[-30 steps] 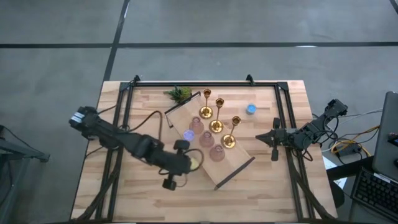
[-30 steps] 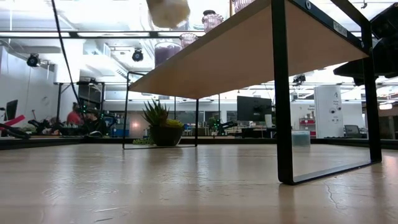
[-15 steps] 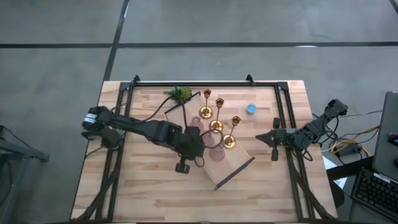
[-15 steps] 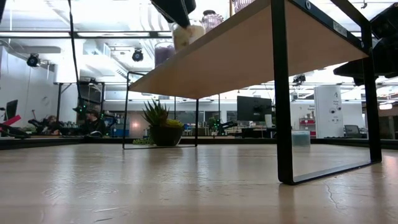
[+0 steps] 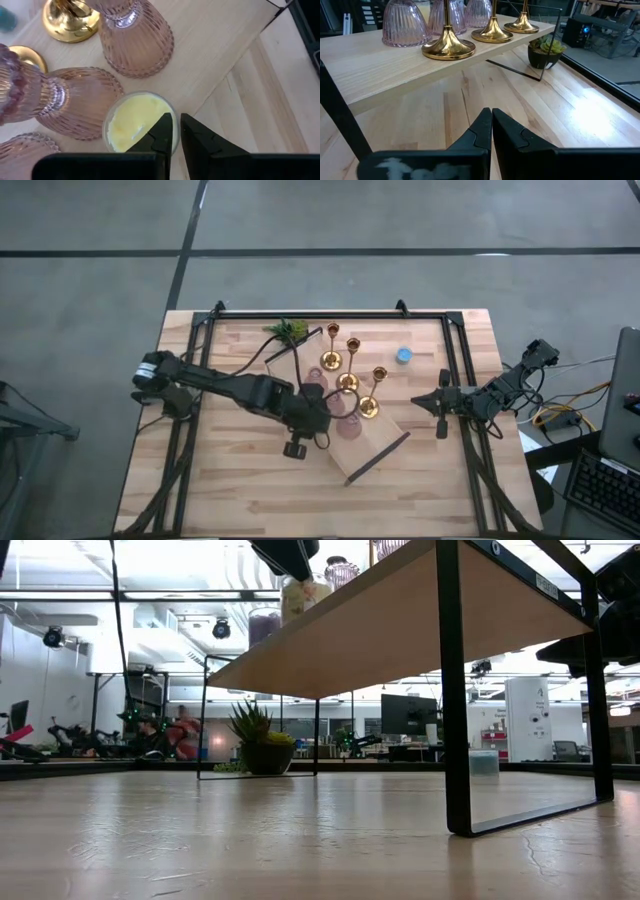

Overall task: Pick & Place candle stick holders
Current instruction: Put the yellow scented candle on the shelf aligned with the purple scented candle, then put the blue scented candle on the shelf aligned with the yellow scented candle

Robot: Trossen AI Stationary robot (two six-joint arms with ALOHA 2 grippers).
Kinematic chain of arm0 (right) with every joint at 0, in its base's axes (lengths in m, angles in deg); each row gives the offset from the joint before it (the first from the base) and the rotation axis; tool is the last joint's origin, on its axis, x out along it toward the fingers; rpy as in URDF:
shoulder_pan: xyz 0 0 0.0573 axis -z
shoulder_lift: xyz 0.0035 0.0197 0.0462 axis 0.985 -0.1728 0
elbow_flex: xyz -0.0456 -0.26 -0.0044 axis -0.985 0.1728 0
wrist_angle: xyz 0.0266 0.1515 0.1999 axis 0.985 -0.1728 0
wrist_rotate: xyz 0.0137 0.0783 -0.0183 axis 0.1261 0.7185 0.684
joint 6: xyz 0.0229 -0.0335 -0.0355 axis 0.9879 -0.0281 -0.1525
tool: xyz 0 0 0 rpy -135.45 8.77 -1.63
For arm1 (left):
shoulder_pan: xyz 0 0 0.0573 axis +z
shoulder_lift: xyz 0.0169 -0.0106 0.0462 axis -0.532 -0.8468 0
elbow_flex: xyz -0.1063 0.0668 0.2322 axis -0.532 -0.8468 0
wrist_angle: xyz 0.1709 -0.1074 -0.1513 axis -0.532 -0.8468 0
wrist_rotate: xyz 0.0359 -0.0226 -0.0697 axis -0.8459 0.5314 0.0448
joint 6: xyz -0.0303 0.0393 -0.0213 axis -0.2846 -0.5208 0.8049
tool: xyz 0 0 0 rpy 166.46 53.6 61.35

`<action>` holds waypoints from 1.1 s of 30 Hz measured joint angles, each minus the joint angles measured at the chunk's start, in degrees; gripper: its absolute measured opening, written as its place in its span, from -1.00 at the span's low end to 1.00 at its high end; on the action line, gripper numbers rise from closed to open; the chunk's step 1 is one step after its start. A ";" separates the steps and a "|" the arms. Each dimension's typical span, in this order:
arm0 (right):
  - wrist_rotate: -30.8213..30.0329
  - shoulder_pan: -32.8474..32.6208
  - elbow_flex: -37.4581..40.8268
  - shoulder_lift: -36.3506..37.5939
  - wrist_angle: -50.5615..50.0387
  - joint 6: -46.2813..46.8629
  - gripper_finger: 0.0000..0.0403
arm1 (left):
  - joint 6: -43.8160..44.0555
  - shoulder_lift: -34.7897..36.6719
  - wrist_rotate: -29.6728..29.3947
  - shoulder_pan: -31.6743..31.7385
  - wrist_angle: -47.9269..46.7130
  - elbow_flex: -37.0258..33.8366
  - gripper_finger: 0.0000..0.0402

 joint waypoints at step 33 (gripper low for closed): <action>0.02 0.02 0.02 -0.04 4.19 -2.44 -0.96 | 7.50 27.31 -0.59 -16.28 87.24 -59.15 -0.61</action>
